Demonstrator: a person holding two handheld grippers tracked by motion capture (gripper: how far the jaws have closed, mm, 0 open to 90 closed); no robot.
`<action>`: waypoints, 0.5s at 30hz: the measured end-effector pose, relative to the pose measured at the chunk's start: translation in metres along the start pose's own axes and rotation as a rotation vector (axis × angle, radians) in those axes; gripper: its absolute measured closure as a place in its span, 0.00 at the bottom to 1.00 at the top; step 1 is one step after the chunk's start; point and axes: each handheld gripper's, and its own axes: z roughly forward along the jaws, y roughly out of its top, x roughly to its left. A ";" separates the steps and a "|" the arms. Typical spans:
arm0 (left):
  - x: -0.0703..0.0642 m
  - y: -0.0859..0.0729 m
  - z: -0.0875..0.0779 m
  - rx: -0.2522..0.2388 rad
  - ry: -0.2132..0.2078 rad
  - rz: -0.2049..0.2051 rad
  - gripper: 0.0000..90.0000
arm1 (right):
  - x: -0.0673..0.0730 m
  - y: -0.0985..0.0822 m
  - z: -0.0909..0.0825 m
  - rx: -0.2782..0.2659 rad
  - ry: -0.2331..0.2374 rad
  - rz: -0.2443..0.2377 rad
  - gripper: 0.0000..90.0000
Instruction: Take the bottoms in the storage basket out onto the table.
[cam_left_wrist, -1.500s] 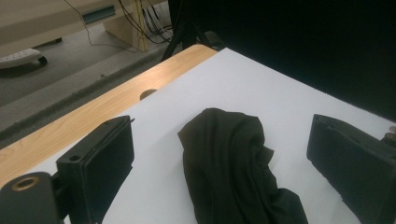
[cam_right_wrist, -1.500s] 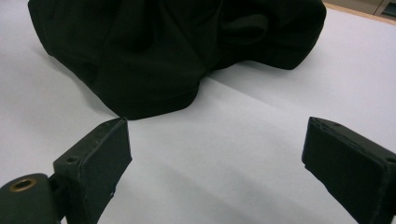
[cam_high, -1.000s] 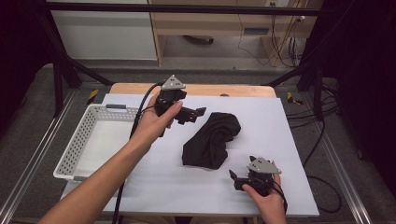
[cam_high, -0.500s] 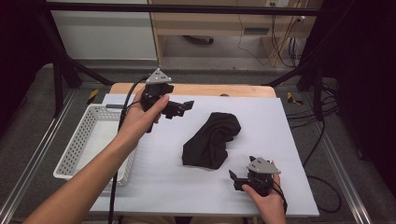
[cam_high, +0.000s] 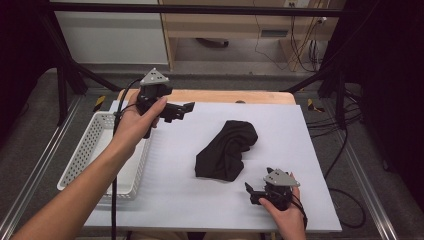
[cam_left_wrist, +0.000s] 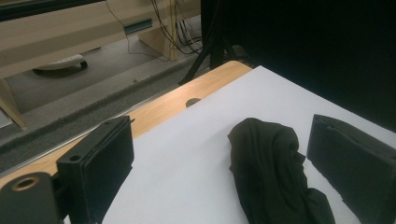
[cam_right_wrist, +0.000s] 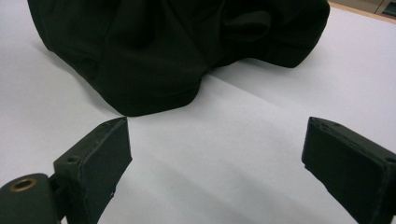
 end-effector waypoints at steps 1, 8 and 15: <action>0.001 0.000 -0.001 -0.001 0.002 -0.002 0.08 | 0.000 0.000 0.000 -0.002 -0.001 0.002 0.09; 0.011 0.002 -0.010 -0.027 0.008 -0.024 0.08 | 0.000 0.000 -0.001 -0.002 -0.003 0.004 0.09; 0.019 0.003 -0.017 -0.039 0.020 -0.041 0.08 | 0.000 0.000 -0.001 -0.003 -0.002 0.005 0.09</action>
